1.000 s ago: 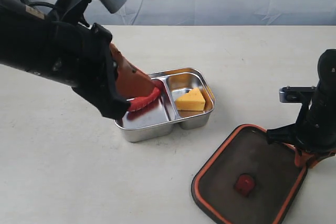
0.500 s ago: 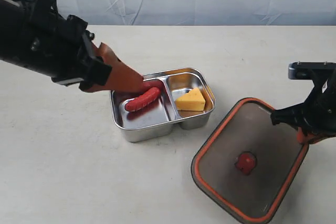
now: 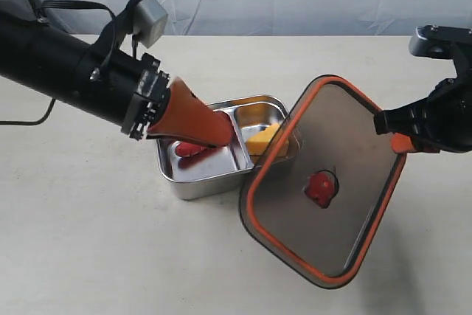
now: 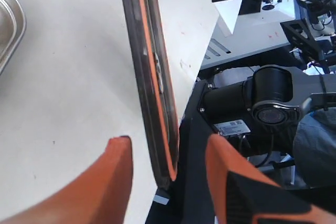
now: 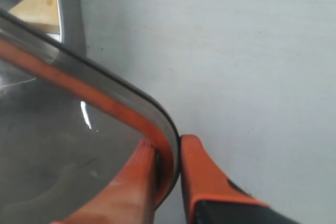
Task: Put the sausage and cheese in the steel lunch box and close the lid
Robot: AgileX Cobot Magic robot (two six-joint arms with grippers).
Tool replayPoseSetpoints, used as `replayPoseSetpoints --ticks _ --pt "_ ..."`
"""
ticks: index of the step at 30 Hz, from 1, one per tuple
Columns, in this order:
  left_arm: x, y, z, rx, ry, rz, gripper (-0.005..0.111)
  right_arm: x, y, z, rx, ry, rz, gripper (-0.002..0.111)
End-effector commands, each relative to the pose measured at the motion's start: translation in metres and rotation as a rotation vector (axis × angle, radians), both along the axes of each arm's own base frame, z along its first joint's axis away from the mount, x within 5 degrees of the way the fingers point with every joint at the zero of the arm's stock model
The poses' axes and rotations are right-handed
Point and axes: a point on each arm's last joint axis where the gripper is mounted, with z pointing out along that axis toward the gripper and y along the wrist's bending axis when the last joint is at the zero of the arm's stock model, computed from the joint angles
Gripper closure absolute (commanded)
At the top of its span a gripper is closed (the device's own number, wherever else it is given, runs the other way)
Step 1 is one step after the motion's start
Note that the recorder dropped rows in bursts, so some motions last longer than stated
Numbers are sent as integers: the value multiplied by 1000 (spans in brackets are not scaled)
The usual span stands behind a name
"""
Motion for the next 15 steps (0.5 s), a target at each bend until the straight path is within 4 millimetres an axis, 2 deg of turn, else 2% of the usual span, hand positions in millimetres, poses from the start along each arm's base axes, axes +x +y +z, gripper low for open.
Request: replayPoseSetpoints --ticks 1,5,10,15 --pt "6 -3 -7 -40 26 11 63 -1 1 3 14 -2 17 108" --pt "4 -11 -4 -92 2 1 63 -3 4 3 45 3 44 108" --pt "0 -27 -9 -38 -43 21 63 -3 5 4 49 2 53 108" --pt "-1 -32 -10 -24 -54 32 63 -3 6 4 59 2 59 108"
